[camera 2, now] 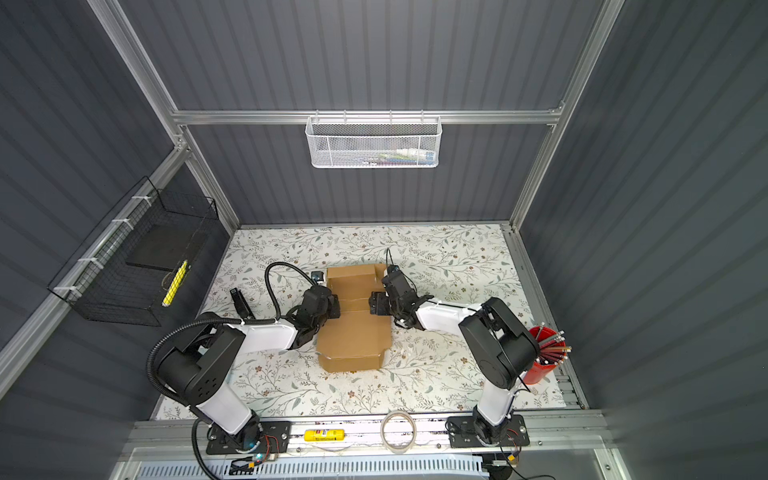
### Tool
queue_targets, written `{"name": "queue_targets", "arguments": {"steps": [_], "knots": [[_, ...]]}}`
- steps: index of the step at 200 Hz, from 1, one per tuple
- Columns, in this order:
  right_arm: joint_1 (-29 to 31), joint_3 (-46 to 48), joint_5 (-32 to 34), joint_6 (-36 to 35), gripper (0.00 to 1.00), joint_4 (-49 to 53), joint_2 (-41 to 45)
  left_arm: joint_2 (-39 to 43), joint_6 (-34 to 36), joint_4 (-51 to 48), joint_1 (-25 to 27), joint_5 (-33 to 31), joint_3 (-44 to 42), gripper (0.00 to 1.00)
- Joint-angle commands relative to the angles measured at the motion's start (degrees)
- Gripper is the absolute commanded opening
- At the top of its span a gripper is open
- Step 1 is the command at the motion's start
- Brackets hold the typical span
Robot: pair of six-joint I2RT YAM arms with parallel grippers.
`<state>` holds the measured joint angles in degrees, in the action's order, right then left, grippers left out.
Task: Fold the paper box
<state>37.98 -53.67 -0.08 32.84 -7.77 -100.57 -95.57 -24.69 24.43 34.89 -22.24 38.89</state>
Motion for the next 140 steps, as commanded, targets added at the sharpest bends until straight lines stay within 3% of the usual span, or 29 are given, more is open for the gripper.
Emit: {"name": "queue_targets", "arguments": {"steps": [1, 56, 140], "knots": [[-0.4, 1.2, 1.4, 0.4, 0.76, -0.7, -0.6, 0.6, 1.0, -3.1, 0.0, 0.7, 0.6, 0.0], [-0.6, 2.5, 1.2, 0.5, 0.76, -1.5, -0.8, 0.6, 1.2, -3.2, 0.0, 0.5, 0.7, 0.0], [-0.6, 0.4, -4.5, -1.7, 0.76, -5.3, -2.2, 0.0, 1.0, -2.7, 0.0, 1.0, 0.6, 0.0]]}}
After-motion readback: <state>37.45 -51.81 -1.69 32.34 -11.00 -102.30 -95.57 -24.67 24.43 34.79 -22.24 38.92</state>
